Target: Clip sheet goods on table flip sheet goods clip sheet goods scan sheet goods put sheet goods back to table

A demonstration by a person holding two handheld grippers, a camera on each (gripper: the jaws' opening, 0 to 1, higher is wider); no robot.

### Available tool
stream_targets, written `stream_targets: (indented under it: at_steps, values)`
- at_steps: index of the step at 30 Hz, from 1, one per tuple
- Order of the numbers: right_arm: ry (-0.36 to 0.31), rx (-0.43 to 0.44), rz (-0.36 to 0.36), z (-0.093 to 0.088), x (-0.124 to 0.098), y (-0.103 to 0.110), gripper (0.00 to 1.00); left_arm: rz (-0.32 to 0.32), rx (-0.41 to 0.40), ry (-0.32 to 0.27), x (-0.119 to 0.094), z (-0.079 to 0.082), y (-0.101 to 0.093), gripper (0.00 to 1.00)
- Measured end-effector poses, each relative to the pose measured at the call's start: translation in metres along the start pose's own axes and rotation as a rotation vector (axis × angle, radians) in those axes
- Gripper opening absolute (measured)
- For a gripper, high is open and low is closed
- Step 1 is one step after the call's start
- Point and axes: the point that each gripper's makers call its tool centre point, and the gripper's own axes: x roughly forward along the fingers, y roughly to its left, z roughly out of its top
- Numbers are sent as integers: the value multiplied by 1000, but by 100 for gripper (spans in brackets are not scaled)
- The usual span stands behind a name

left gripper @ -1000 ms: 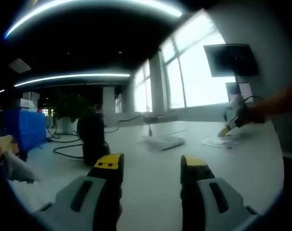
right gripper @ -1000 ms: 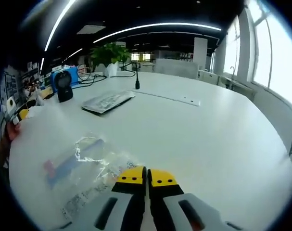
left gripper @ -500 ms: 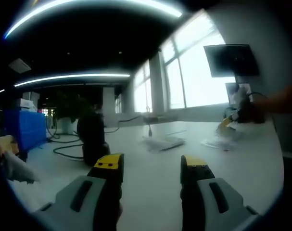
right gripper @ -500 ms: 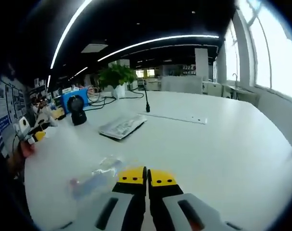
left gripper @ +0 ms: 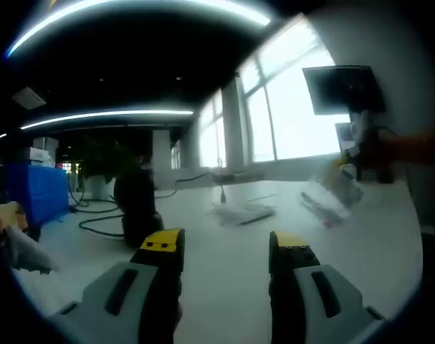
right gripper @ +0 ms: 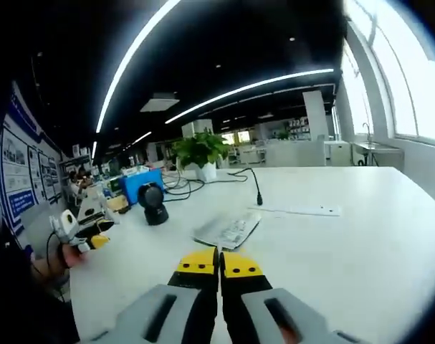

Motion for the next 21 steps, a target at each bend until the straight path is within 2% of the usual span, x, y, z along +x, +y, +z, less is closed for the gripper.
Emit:
stream_targets:
  at_steps: [2, 8, 21]
  values:
    - [-20, -14, 12, 6, 1, 2, 0, 0, -1, -1, 0, 0, 0, 39]
    - [-23, 2, 21, 13, 3, 5, 0, -1, -3, -3, 0, 1, 0, 39]
    - [-74, 18, 66, 35, 5, 28, 0, -2, -7, -7, 0, 1, -1, 39]
